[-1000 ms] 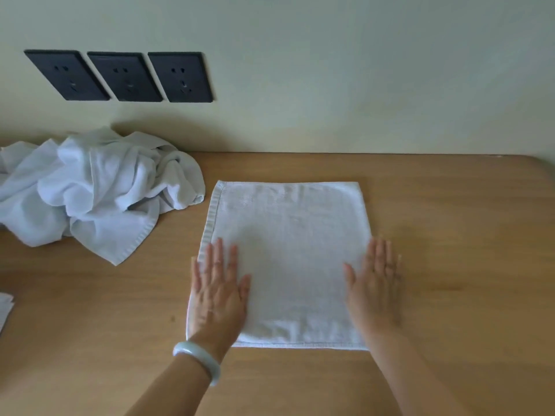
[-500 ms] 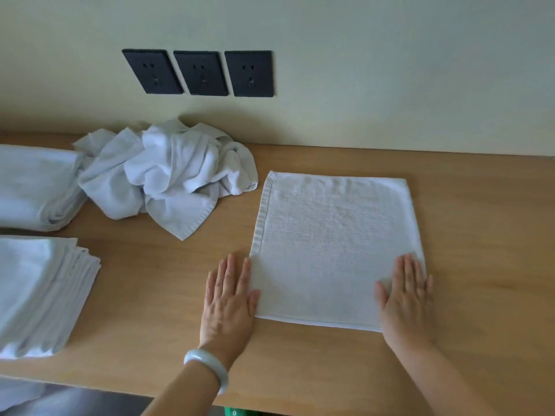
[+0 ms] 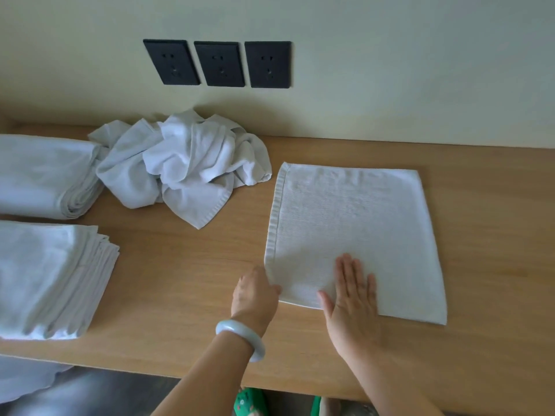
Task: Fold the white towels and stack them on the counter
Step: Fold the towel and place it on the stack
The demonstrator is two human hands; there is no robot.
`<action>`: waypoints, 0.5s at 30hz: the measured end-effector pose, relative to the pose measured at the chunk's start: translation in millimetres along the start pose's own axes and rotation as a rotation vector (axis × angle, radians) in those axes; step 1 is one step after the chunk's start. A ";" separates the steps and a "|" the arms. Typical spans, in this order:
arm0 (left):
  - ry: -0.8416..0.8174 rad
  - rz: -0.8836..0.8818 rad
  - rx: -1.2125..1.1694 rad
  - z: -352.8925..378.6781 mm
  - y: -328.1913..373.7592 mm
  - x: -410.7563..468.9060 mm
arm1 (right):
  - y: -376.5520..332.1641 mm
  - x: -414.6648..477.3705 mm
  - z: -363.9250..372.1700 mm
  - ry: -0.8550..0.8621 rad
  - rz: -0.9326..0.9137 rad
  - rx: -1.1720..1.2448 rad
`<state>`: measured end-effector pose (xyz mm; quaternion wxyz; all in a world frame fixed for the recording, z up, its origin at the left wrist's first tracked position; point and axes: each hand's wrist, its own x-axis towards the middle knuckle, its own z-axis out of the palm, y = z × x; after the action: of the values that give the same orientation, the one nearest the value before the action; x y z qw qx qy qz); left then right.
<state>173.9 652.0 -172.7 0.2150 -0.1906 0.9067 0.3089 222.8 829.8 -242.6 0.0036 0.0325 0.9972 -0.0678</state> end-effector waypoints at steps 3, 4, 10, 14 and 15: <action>-0.023 0.027 -0.046 -1.3 -5.9 1.7 | 51.8 -22.5 -6.3 -0.013 0.048 0.015; -0.024 0.040 -0.052 -1.5 -7.1 1.7 | 69.0 -29.9 -9.4 -0.015 0.027 0.024; -0.010 0.081 -0.106 -2.4 -10.1 1.3 | 145.2 -44.5 -25.6 0.007 -0.093 0.046; -0.064 -0.055 -0.558 -4.4 -11.8 -3.0 | 152.2 -31.3 -33.6 0.064 -0.093 -0.034; -0.078 -0.058 -0.645 -6.4 -10.7 -5.7 | 150.8 -28.3 -34.1 0.103 -0.098 -0.043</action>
<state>182.0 641.3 -170.4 0.1869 -0.2627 0.7473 0.5810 260.7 981.8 -228.9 -0.0504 -0.0128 0.9976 -0.0449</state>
